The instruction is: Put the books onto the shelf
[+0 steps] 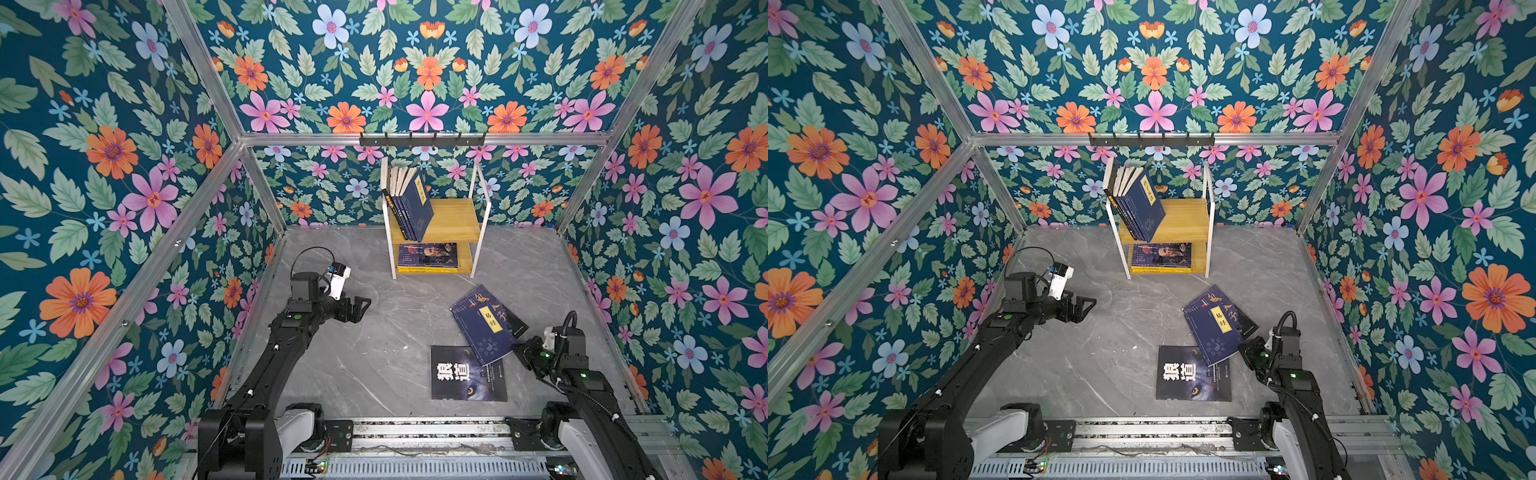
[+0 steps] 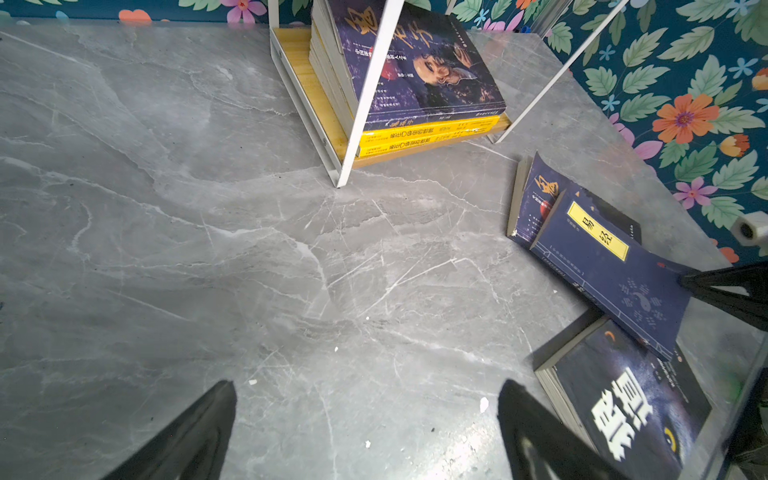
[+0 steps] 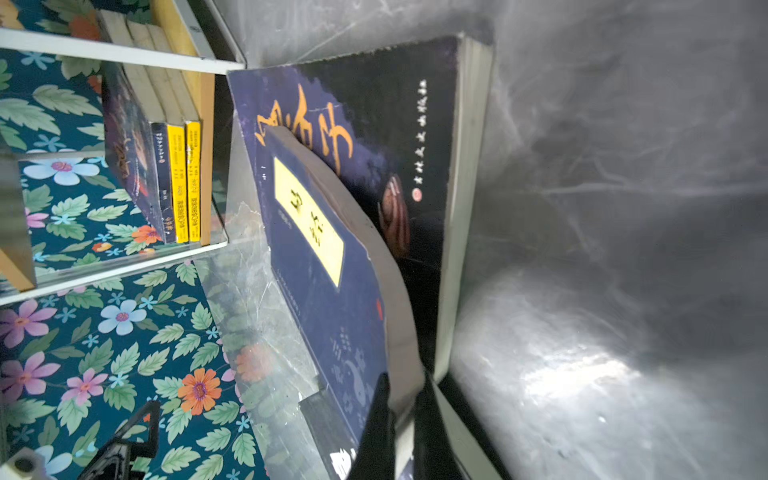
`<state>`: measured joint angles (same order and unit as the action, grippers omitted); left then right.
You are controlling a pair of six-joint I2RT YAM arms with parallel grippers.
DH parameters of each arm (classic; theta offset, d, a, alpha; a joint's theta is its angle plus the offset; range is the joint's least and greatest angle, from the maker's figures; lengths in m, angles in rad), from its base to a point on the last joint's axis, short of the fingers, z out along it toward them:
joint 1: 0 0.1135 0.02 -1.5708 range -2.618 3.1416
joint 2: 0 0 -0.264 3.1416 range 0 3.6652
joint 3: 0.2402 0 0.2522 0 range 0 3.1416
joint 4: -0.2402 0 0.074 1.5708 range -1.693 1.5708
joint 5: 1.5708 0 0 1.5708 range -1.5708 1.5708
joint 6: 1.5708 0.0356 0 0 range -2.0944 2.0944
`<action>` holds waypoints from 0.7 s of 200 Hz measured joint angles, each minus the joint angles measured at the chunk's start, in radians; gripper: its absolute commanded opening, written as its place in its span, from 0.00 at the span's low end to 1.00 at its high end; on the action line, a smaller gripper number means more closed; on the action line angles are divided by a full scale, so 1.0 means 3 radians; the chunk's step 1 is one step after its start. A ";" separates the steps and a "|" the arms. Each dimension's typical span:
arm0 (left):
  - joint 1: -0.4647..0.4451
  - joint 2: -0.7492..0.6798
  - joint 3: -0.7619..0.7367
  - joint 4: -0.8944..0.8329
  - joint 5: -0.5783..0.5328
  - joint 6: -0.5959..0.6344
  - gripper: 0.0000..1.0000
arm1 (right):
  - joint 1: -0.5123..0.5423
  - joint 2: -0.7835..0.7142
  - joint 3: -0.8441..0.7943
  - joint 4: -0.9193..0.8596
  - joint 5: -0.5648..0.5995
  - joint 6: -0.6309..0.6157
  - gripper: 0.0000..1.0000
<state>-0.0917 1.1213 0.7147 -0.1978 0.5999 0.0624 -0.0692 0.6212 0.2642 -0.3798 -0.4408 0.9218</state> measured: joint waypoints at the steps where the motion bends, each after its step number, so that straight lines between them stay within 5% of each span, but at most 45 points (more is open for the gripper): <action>1: 0.0000 -0.0001 0.0000 0.0000 0.0000 0.0000 1.00 | 0.0000 -0.0005 0.0005 -0.0003 0.0000 -0.0009 0.00; 53: -0.0028 -0.0024 0.0036 -0.0022 0.0013 0.0014 1.00 | 0.0000 0.0038 0.0219 0.0103 -0.0128 -0.0198 0.00; 140: -0.0045 0.0003 0.0050 0.0014 0.0473 -0.0047 0.99 | -0.0001 0.0253 0.0509 0.1076 -0.1137 -0.0383 0.00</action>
<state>-0.1051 1.1221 0.7296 -0.1936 0.7418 0.0483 -0.0696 0.6971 0.4168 -0.0570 -0.7818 0.8070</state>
